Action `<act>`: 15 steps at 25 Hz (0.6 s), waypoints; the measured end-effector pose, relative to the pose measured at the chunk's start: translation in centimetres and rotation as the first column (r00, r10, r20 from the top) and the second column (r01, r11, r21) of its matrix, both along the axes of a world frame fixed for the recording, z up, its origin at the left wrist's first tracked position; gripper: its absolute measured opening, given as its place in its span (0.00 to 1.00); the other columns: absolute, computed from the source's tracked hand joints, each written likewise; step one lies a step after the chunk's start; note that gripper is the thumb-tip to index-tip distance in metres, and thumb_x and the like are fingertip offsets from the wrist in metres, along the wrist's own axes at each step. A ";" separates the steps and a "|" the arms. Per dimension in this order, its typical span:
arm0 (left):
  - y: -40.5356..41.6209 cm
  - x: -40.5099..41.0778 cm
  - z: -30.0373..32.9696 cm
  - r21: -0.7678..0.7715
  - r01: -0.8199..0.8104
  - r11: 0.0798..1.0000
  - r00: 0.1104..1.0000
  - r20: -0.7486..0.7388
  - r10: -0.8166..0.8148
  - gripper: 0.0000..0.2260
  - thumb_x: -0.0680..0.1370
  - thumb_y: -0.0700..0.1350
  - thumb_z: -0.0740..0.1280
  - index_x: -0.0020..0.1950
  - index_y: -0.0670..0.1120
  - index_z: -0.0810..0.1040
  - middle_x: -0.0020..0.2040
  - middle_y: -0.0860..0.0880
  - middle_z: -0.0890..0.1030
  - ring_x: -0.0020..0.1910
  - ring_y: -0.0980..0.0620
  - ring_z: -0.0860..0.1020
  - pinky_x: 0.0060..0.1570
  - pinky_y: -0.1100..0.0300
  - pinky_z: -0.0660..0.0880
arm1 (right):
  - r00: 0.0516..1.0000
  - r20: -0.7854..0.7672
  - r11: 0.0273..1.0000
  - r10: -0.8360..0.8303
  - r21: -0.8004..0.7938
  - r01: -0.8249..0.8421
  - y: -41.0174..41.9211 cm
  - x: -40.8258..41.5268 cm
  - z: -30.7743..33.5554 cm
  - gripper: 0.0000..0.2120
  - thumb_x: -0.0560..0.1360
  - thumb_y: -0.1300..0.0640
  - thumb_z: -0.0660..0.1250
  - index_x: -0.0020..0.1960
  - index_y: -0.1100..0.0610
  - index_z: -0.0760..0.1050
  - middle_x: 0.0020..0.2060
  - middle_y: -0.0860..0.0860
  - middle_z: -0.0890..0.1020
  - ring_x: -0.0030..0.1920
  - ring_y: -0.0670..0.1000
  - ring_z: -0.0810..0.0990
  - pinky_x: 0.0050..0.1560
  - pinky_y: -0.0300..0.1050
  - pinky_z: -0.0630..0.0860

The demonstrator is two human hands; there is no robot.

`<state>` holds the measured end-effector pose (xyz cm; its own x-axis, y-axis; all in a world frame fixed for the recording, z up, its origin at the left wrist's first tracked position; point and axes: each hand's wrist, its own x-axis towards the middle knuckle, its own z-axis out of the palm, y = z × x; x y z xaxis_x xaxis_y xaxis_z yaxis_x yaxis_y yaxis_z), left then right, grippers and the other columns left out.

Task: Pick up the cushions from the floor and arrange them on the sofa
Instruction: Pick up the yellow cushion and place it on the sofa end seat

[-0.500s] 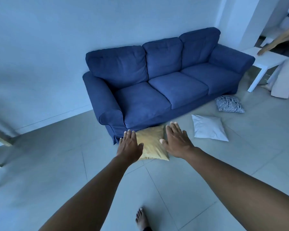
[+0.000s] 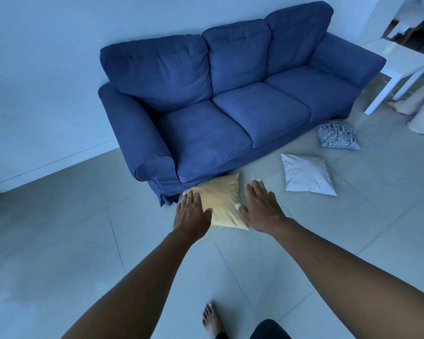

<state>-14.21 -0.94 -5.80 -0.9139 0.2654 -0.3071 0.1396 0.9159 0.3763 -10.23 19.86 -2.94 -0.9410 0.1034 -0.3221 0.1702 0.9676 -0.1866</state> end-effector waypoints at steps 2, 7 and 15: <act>-0.1 -1.5 -0.6 -0.004 -0.001 1.000 1.000 0.012 0.001 0.33 0.88 0.55 0.58 0.87 0.39 0.54 0.89 0.39 0.53 0.89 0.40 0.49 0.86 0.43 0.52 | 1.000 0.008 1.000 -0.007 -0.011 0.007 0.1 -1.5 -0.5 0.34 0.86 0.43 0.55 0.84 0.61 0.51 0.86 0.60 0.49 0.86 0.59 0.44 0.80 0.62 0.55; 0.9 -5.7 -2.9 -0.006 -0.034 0.999 0.996 0.080 0.034 0.33 0.88 0.54 0.59 0.87 0.39 0.53 0.89 0.39 0.52 0.88 0.39 0.49 0.86 0.44 0.52 | 0.998 0.059 0.999 -0.019 -0.032 0.021 2.0 -5.5 -2.2 0.34 0.86 0.43 0.55 0.84 0.61 0.51 0.86 0.60 0.49 0.86 0.59 0.44 0.80 0.62 0.55; 4.2 -15.6 -5.9 -0.046 -0.127 0.991 0.984 0.122 0.131 0.33 0.87 0.54 0.60 0.87 0.39 0.55 0.88 0.38 0.55 0.88 0.40 0.53 0.86 0.46 0.54 | 0.996 0.093 0.993 0.004 -0.119 0.007 7.5 -16.4 -6.3 0.34 0.86 0.43 0.55 0.83 0.61 0.52 0.86 0.60 0.50 0.86 0.59 0.45 0.81 0.61 0.56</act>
<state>-29.77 3.27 -11.68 -0.8939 0.1338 -0.4279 -0.0263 0.9371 0.3480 -26.64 27.40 -9.22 -0.9064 0.0601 -0.4181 0.1933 0.9391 -0.2841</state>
